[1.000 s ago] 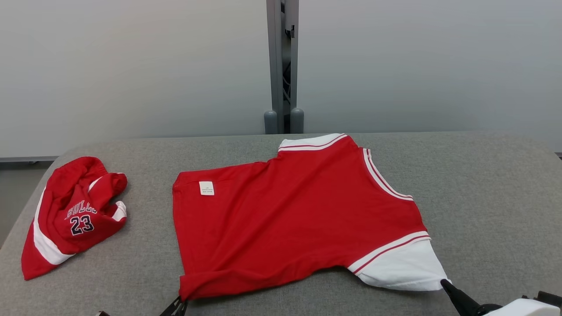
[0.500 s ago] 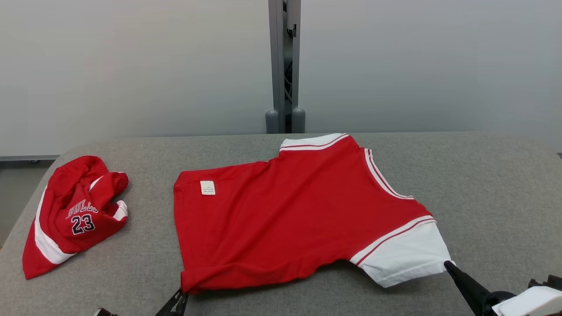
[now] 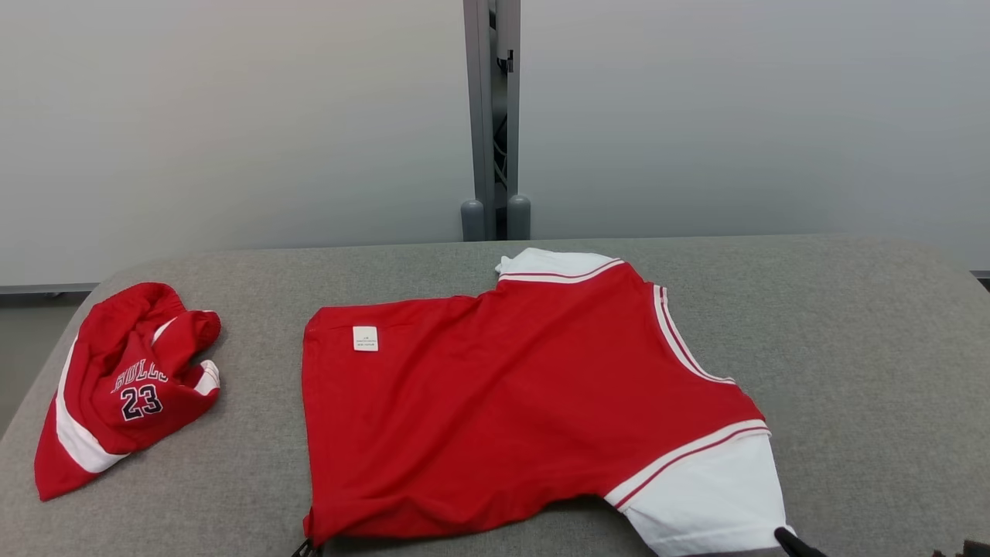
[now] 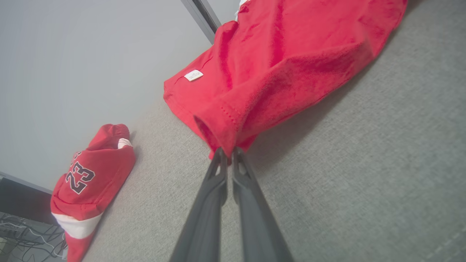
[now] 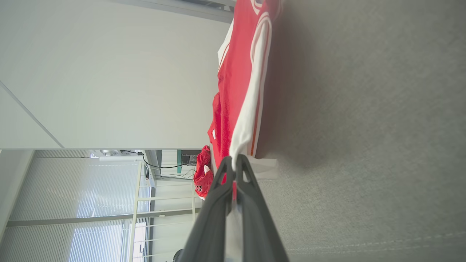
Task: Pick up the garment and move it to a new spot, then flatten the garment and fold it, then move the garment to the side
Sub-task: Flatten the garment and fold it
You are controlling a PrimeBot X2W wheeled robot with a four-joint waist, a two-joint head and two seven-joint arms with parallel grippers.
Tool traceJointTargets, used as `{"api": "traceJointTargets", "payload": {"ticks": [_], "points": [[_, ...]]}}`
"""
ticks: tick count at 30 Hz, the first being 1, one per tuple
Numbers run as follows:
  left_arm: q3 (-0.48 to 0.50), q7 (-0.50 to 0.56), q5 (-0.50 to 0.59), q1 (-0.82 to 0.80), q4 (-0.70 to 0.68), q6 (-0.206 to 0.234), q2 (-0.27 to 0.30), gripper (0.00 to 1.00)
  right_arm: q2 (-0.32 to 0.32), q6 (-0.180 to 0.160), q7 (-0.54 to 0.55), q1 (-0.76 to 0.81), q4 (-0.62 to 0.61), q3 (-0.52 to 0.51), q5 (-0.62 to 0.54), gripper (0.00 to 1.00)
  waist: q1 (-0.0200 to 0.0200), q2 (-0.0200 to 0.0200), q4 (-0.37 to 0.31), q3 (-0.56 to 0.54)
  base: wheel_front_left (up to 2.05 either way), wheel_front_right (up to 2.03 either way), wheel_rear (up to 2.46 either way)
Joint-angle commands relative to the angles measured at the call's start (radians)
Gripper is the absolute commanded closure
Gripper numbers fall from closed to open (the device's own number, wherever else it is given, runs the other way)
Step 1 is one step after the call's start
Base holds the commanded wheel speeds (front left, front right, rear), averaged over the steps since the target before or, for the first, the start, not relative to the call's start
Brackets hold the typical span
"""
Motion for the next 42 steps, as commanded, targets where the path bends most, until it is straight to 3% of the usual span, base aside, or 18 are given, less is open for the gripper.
{"api": "traceJointTargets", "payload": {"ticks": [1, 17, 35, 42], "points": [[0.003, 0.0, 0.0, 0.014, -0.002, 0.007, 0.006, 0.95, -0.018, 0.0, -0.004, 0.019, -0.013, 0.008, 0.012, 1.0, 0.0001, 0.0, 0.001, -0.001, 0.0, 0.0, 0.0], [0.015, 0.0, -0.009, 0.032, -0.003, 0.007, 0.01, 0.95, -0.172, 0.0, -0.061, 0.065, -0.193, 0.171, 0.155, 1.0, 0.0001, 0.0, 0.014, -0.012, 0.0, 0.0, 0.0], [-0.038, 0.0, 0.003, 0.089, 0.048, -0.014, 0.035, 0.94, -0.245, 0.0, -0.177, -0.008, -0.16, 0.295, 0.226, 1.0, 0.0001, 0.0, 0.02, -0.02, 0.0, 0.0, 0.0], [-0.033, 0.0, -0.01, 0.088, 0.053, -0.016, 0.025, 1.0, -0.26, 0.0, -0.21, -0.038, -0.136, 0.335, 0.233, 1.0, 0.0001, 0.0, 0.02, -0.017, 0.0, 0.0, 0.0]]}}
